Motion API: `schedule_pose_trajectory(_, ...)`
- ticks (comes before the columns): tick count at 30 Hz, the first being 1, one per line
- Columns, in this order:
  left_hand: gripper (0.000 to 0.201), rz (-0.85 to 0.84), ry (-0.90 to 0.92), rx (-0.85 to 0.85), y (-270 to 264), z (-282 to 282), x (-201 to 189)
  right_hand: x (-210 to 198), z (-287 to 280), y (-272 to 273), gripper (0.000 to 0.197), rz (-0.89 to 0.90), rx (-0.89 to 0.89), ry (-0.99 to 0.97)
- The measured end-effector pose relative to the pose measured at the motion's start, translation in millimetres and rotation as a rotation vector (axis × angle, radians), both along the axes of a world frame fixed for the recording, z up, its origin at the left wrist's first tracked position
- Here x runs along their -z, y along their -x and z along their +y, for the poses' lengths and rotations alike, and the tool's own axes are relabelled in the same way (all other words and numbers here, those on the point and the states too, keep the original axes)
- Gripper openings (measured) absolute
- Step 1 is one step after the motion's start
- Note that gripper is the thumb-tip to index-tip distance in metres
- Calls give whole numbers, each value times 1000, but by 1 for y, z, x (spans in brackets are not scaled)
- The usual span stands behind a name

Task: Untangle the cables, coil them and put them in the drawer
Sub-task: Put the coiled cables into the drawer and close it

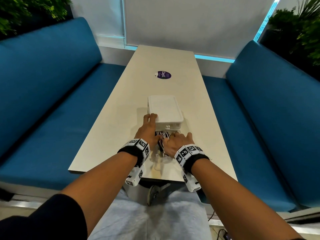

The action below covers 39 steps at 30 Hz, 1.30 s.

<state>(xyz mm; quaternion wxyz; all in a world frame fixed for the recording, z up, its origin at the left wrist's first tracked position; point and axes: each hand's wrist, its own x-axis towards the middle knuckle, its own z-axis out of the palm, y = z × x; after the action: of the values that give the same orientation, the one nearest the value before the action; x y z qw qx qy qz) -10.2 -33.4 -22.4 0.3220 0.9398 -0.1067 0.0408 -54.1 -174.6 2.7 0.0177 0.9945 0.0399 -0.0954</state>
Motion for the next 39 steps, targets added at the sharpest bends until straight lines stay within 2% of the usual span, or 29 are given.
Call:
schedule_pose_trajectory(2, 77, -4, -16, -7, 0, -2, -2, -3, -3, 2, 34, -35, -44, 52)
schedule_pose_trajectory(5, 79, -50, -60, -14, 2, 0, -4, -5, 1, 1, 35, -94, -35, 162)
schedule_pose_trajectory(7, 79, -75, -120, -35, 3, 2, -5, -5, 4, -3, 35, -68, -9, 205)
schedule_pose_trajectory(10, 79, -92, -133, 9, 4, 2, -8, -4, 2, -12, 34, 32, 31, 53)
schedule_pose_trajectory(12, 89, -58, -104, 50, 2, 0, -9, -2, 0, -14, 31, 69, 11, -32)
schedule_pose_trajectory(14, 96, -43, -91, 50, 2, -1, -9, 1, -1, -16, 27, 27, 75, -88)
schedule_pose_trajectory(17, 95, -61, -114, 63, 2, 2, -7, 5, 3, -17, 24, -37, 163, -143)
schedule_pose_trajectory(20, 98, -63, -137, 102, 0, 9, -8, 3, 8, -21, 24, -53, 151, -175)
schedule_pose_trajectory(23, 97, -80, -239, 105, -1, 11, -10, 2, 3, -26, 21, -104, 155, -238)
schedule_pose_trajectory(26, 96, -103, -328, 85, -2, 8, -11, 1, -5, -24, 27, -158, 163, -270)
schedule_pose_trajectory(28, 96, -105, -340, 87, -4, 7, -10, 2, -14, -20, 34, -208, 165, -360)
schedule_pose_trajectory(31, 97, -83, -247, 118, -7, 9, -6, 1, -26, -14, 22, -247, 133, -537)
schedule_pose_trajectory(33, 92, -67, -149, 139, -8, 12, -5, -1, -31, -12, 10, -188, 97, -580)
schedule_pose_trajectory(35, 89, -41, -84, 150, -7, 15, -9, -4, -34, -12, 6, -116, 53, -604)
schedule_pose_trajectory(39, 108, -3, -100, 184, -4, 20, -14, 2, -35, -17, 10, -104, 59, -592)
